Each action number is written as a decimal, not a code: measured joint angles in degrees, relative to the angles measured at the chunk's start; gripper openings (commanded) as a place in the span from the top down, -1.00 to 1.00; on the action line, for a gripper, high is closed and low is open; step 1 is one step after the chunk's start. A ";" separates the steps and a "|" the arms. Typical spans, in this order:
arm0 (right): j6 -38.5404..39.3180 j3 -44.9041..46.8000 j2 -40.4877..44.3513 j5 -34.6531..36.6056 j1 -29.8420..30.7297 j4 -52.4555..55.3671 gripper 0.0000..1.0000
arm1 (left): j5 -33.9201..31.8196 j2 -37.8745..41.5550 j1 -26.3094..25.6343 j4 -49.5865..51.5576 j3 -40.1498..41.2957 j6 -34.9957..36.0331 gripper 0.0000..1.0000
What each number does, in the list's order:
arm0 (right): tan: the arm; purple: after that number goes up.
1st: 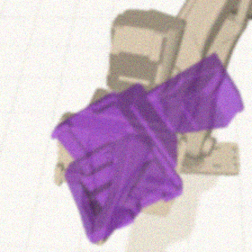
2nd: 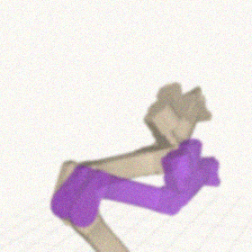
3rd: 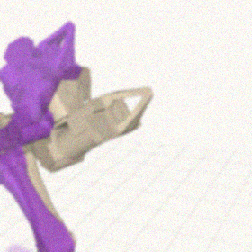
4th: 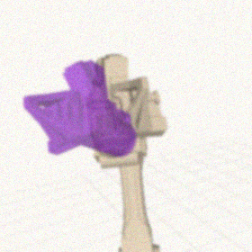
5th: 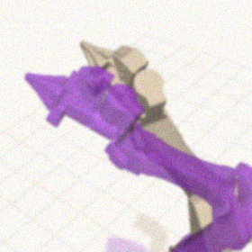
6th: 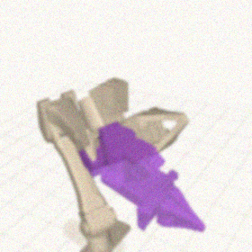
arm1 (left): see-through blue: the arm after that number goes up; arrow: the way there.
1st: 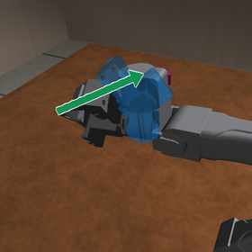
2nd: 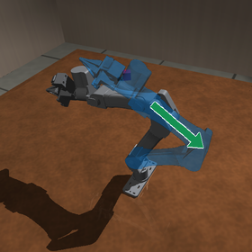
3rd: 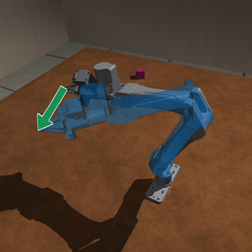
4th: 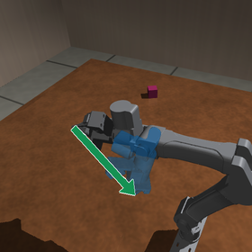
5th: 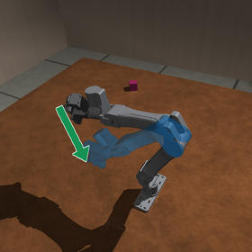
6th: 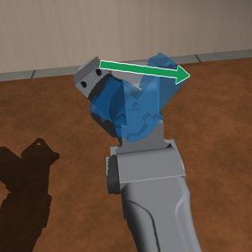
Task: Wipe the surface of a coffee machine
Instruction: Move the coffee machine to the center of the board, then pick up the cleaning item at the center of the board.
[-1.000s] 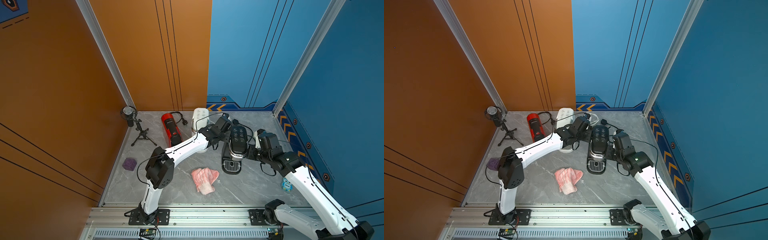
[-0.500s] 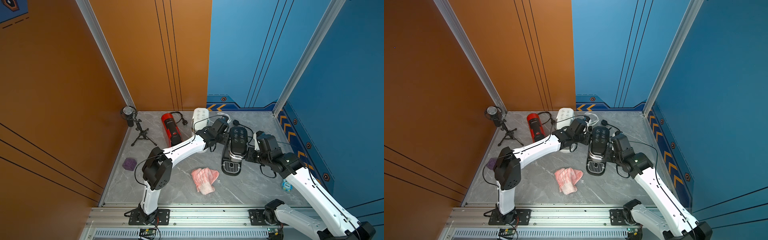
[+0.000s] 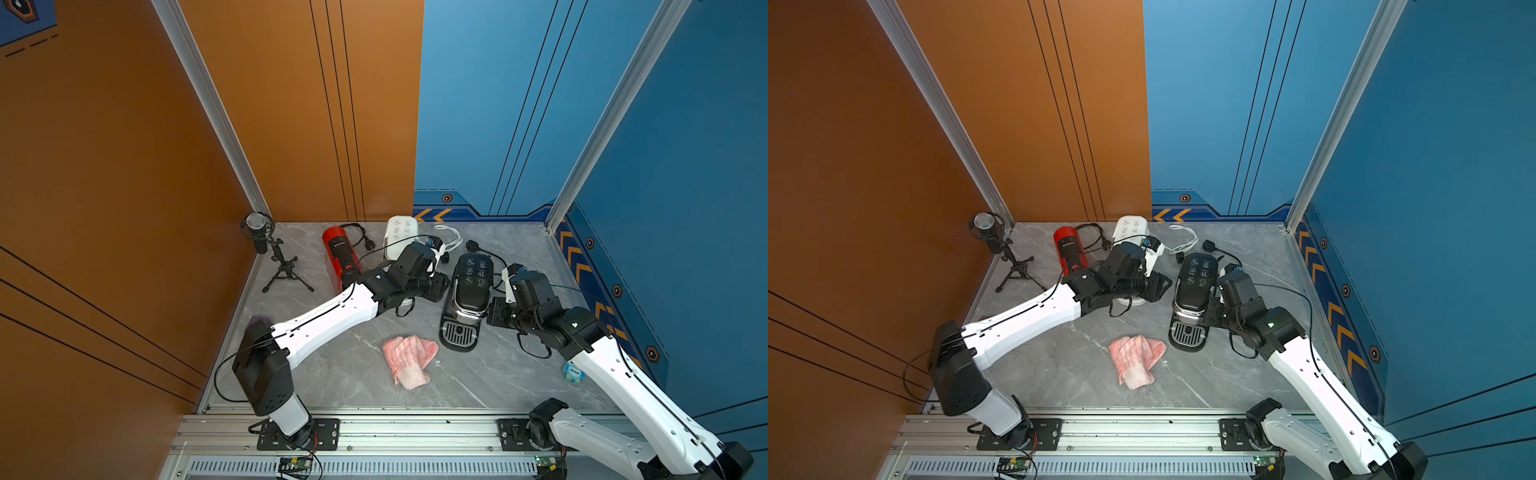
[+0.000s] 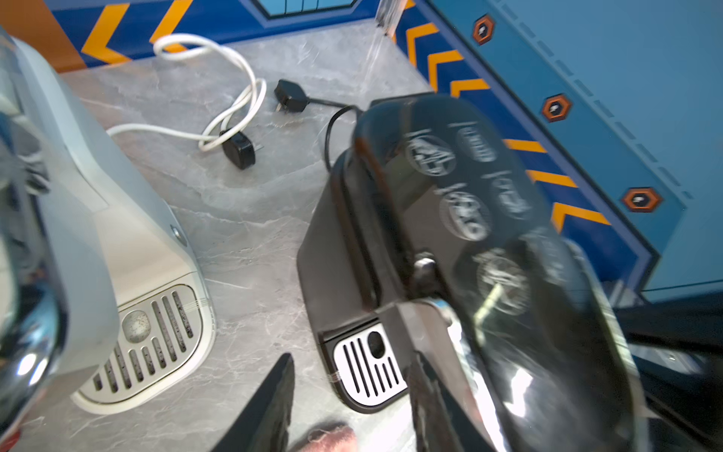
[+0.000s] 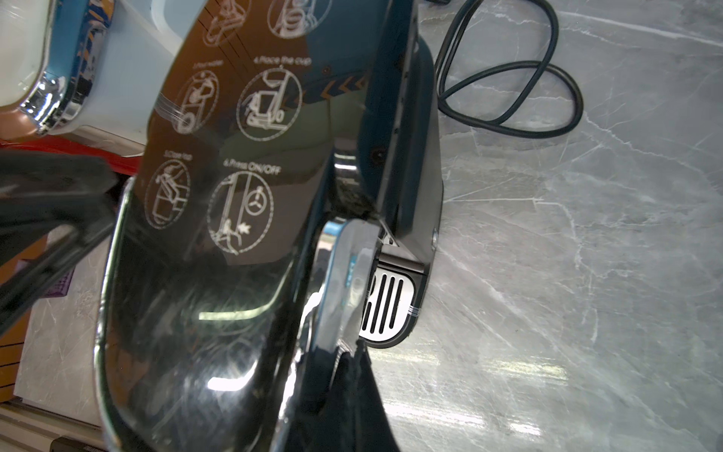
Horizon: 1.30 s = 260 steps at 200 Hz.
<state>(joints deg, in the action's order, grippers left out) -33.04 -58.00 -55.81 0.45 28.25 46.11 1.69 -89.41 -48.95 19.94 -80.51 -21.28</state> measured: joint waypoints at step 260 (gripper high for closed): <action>-1.42 -15.23 -40.30 13.75 44.48 -3.32 -1.00 | -16.00 62.79 15.30 22.03 42.47 -22.08 -0.60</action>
<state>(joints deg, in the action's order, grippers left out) -34.46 -73.23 -96.12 14.20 72.73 42.78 -14.31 -26.61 -33.65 41.98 -38.04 -43.35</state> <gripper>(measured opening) 0.993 0.796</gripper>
